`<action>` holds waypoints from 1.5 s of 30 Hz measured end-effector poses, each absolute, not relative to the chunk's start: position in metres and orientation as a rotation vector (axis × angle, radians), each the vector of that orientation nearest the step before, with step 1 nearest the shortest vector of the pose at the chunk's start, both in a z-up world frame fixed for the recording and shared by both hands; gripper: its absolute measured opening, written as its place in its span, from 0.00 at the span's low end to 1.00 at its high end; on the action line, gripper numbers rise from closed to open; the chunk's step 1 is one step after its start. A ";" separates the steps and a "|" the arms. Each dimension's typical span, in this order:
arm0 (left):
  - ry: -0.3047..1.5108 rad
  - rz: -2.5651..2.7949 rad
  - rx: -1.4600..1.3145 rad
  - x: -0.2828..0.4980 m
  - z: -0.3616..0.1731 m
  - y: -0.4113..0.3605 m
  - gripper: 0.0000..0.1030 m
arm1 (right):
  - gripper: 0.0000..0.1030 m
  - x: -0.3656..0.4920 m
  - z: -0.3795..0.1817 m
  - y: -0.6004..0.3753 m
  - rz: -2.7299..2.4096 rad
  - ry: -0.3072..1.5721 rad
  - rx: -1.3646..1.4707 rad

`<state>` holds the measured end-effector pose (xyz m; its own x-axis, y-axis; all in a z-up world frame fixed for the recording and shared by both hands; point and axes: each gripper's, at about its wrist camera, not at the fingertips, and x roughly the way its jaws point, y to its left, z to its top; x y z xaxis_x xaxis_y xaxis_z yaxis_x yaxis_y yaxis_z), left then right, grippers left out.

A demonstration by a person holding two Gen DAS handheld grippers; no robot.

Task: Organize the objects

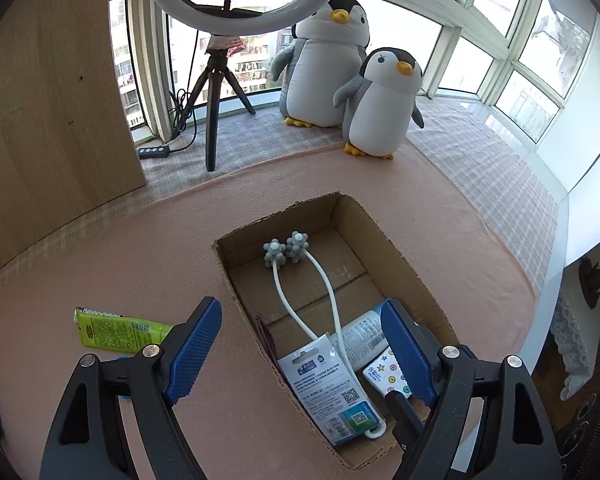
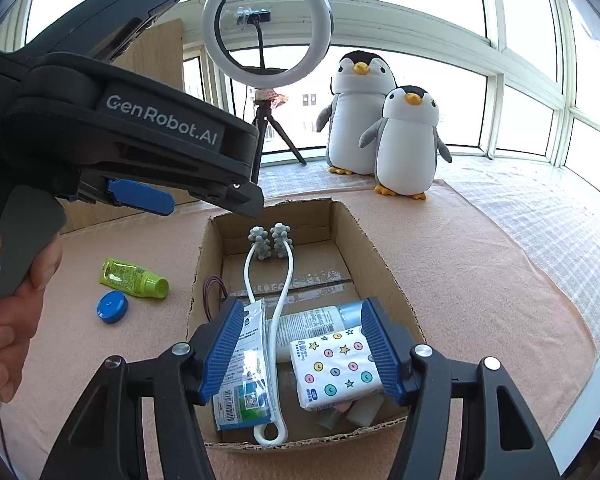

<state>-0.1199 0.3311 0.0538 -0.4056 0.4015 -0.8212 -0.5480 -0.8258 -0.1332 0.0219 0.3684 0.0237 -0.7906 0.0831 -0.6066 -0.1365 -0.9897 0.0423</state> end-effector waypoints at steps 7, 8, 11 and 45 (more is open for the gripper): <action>0.218 2.379 -1.059 -0.101 0.101 0.292 0.85 | 0.60 0.005 0.007 0.375 2.869 0.123 -0.959; 0.216 2.395 -1.036 -0.099 0.106 0.287 0.85 | 0.61 0.005 0.009 0.374 2.865 0.116 -0.959; 0.210 2.438 -0.980 -0.095 0.120 0.270 0.86 | 0.62 0.006 0.014 0.372 2.855 0.106 -0.957; -0.254 2.769 -1.376 -0.111 0.021 -0.062 0.96 | 0.73 -0.122 -0.046 0.219 2.993 -0.193 -1.395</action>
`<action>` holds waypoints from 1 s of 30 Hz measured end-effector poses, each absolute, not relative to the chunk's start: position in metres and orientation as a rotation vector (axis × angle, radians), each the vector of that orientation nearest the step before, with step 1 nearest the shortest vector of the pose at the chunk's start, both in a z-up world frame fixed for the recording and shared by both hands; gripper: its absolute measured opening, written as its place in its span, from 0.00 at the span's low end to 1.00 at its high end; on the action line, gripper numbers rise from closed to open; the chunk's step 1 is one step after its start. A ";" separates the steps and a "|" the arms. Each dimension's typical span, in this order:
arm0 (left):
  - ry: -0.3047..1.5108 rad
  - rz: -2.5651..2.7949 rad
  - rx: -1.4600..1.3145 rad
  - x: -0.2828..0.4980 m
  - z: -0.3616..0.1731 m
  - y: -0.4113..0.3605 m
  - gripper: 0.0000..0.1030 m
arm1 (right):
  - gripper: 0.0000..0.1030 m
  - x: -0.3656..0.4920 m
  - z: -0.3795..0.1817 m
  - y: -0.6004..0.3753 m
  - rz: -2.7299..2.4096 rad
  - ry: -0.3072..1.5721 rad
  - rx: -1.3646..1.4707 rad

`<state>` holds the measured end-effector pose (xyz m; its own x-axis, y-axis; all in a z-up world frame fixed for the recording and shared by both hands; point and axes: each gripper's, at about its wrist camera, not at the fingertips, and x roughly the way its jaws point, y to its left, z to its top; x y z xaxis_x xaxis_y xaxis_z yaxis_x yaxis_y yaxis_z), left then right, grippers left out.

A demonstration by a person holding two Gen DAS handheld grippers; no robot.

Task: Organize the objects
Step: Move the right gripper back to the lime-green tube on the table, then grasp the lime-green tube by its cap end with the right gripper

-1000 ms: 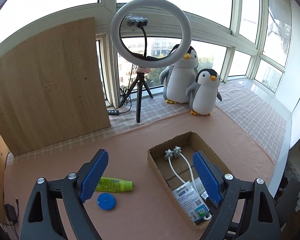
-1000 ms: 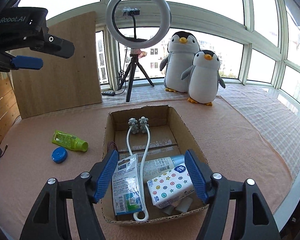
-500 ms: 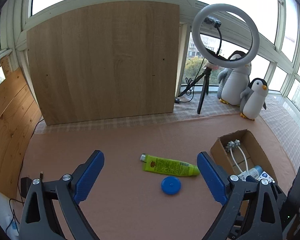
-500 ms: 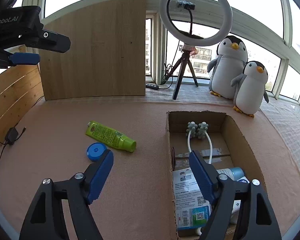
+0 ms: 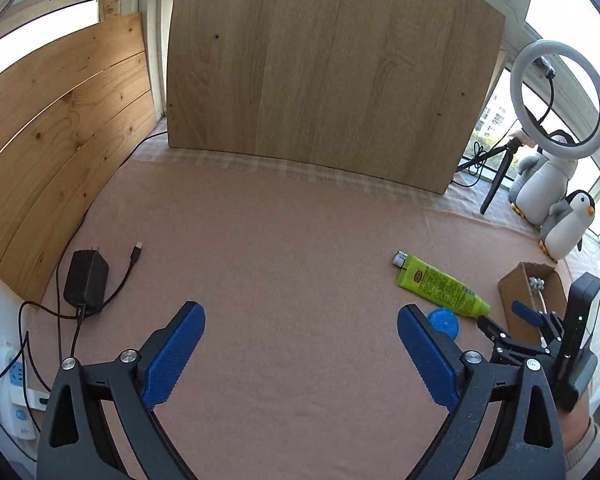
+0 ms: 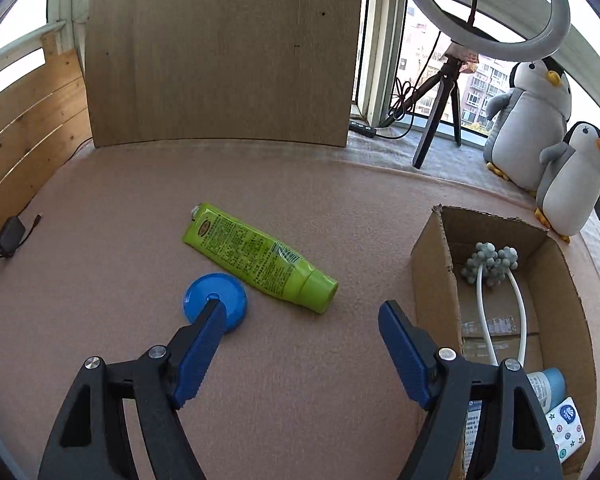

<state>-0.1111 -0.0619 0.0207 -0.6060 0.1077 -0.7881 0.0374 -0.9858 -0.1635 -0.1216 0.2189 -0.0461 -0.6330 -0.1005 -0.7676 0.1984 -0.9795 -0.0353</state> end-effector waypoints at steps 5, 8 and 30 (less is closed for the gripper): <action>-0.290 2.751 -1.389 -0.103 0.018 -0.063 0.96 | 0.73 -0.163 -0.058 0.211 -2.570 0.368 1.312; -0.295 2.748 -1.382 -0.100 0.021 -0.062 0.96 | 0.73 -0.184 -0.070 0.209 -2.476 0.347 1.357; -0.424 2.613 -1.531 -0.087 -0.019 -0.072 0.96 | 0.23 -0.090 -0.053 0.165 -2.385 0.242 1.285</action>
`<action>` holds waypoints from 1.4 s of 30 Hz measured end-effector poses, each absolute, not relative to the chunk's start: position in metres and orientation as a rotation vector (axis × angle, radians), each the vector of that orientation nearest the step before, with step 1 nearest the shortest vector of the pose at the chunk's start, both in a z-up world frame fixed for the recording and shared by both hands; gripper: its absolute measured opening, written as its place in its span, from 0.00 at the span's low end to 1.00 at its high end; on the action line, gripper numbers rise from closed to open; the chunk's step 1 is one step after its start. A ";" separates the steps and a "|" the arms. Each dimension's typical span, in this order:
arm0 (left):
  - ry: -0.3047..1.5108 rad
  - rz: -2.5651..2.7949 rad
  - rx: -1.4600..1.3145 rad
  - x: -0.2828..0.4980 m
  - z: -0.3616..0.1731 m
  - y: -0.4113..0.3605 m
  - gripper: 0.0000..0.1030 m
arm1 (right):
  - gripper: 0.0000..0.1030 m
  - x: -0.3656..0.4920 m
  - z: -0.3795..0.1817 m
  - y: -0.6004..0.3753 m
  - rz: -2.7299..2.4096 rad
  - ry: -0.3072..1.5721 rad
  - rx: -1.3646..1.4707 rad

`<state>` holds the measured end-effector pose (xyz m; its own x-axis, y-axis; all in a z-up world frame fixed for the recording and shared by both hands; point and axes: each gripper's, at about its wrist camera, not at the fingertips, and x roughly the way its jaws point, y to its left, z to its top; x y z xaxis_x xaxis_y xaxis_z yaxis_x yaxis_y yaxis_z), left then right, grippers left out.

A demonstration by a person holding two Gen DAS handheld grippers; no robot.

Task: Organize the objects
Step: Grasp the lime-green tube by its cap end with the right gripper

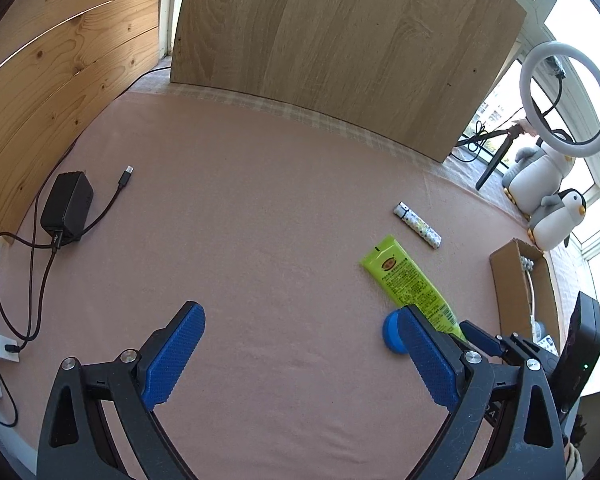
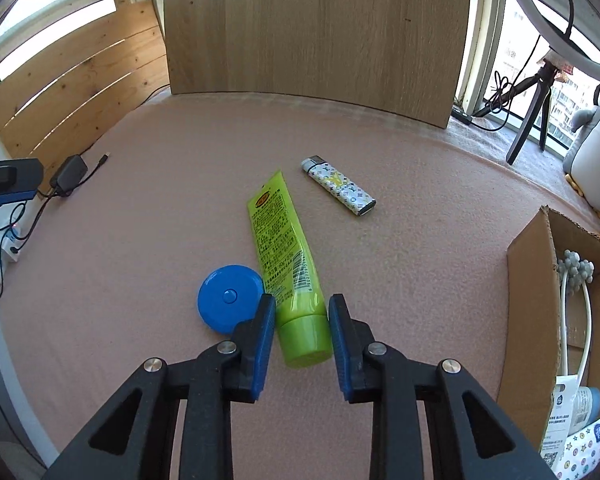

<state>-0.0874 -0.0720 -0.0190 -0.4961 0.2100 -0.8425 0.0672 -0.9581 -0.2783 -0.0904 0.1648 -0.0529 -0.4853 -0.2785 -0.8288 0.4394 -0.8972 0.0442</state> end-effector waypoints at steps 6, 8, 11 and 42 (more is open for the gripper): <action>-0.461 2.594 -1.616 -0.083 -0.045 -0.090 0.96 | 0.23 -0.047 -0.057 0.134 -2.280 0.140 1.319; -0.471 2.581 -1.653 -0.082 -0.056 -0.094 0.96 | 0.23 -0.033 -0.065 0.125 -2.256 0.104 1.362; -0.482 2.553 -1.701 -0.081 -0.069 -0.095 0.96 | 0.27 -0.012 -0.078 0.104 -2.199 0.154 1.403; -0.287 2.431 -1.829 -0.101 -0.108 -0.007 0.62 | 0.25 0.044 -0.091 0.071 -2.265 0.433 1.175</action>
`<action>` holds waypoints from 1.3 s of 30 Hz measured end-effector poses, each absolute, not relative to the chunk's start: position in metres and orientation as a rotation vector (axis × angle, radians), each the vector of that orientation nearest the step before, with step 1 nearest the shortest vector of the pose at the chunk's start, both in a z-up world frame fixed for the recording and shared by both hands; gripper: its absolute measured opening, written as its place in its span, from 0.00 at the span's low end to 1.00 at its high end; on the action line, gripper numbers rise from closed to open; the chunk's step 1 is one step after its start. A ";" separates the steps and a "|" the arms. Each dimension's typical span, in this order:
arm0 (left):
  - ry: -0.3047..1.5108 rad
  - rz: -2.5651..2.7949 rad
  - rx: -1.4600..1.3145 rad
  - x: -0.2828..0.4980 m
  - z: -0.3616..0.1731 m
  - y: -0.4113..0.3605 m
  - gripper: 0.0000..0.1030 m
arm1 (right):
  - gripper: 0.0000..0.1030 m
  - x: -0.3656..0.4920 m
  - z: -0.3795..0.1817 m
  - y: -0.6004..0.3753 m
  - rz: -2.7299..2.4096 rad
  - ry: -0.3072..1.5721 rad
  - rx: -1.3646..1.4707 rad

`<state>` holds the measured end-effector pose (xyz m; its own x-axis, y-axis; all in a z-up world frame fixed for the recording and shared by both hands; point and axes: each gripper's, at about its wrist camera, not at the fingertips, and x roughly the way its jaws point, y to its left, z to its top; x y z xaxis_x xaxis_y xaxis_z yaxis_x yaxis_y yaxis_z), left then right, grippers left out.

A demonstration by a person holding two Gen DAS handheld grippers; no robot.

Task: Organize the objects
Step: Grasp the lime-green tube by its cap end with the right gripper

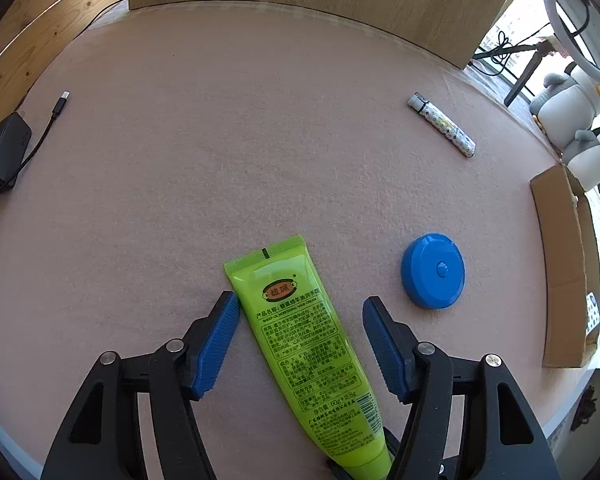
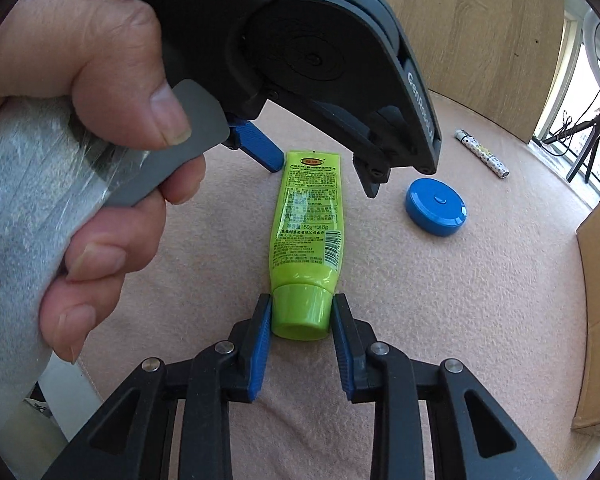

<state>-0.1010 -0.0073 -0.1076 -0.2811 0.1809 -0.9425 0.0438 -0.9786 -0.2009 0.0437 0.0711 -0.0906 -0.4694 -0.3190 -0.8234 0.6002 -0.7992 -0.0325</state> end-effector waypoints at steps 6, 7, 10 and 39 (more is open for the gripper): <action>-0.293 2.429 -1.843 -0.102 -0.107 -0.019 0.57 | 0.25 0.044 -0.090 0.068 -2.276 0.443 1.160; -0.288 2.425 -1.849 -0.100 -0.108 -0.020 0.61 | 0.25 0.043 -0.090 0.068 -2.277 0.443 1.159; -0.285 2.409 -1.864 -0.098 -0.109 -0.017 0.71 | 0.25 0.043 -0.090 0.066 -2.281 0.447 1.147; -0.427 2.421 -1.850 -0.093 -0.102 -0.041 0.44 | 0.25 0.041 -0.081 0.045 -2.294 0.478 1.112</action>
